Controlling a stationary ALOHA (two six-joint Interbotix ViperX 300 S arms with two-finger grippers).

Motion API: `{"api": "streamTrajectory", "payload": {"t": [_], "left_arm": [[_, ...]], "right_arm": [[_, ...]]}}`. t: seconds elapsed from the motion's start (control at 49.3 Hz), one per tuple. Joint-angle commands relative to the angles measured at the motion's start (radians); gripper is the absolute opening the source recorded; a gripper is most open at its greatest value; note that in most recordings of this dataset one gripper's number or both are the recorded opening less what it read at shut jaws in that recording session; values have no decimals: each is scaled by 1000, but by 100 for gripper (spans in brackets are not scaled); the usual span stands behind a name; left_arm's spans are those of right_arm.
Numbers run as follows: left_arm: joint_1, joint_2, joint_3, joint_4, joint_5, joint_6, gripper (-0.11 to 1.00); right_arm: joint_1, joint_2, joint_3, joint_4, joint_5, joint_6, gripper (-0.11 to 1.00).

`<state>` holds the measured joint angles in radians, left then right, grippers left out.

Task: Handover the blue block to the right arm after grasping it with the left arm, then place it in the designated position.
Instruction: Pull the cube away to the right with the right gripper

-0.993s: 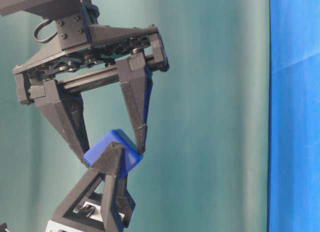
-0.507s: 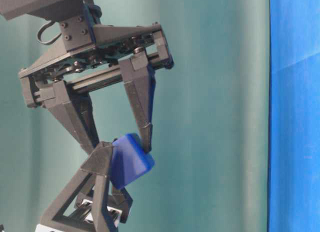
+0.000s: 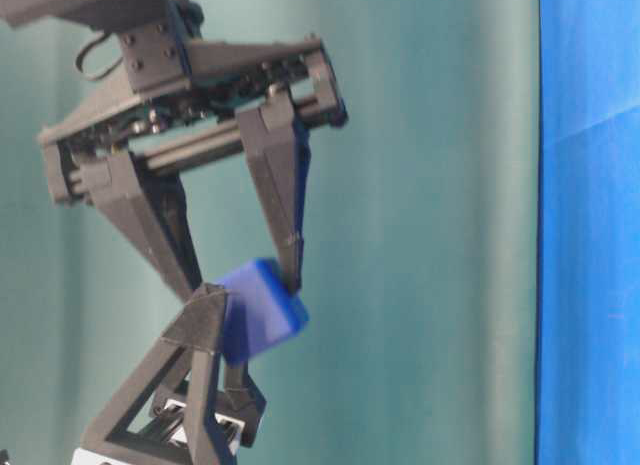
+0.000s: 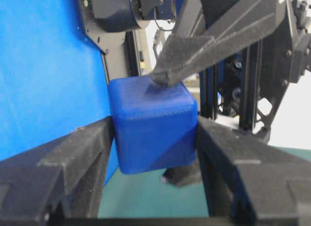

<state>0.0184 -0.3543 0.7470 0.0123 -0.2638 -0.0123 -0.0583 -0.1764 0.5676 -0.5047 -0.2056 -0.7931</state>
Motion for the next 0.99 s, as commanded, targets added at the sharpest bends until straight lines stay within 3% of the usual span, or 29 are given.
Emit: {"api": "streamTrajectory", "payload": {"t": [0.0,0.487,0.973], "left_arm": [[3,-15,-14,-2,-5,0,93],[2,-15,-14,-2,-5,0,93],[2,-17,-14,-2,-3,0,93]], "right_arm": [[2,-57,12,9,0,3,46],[3,-331,204,14,55,3,46],[17,-377,222,54,133,3,45]]}}
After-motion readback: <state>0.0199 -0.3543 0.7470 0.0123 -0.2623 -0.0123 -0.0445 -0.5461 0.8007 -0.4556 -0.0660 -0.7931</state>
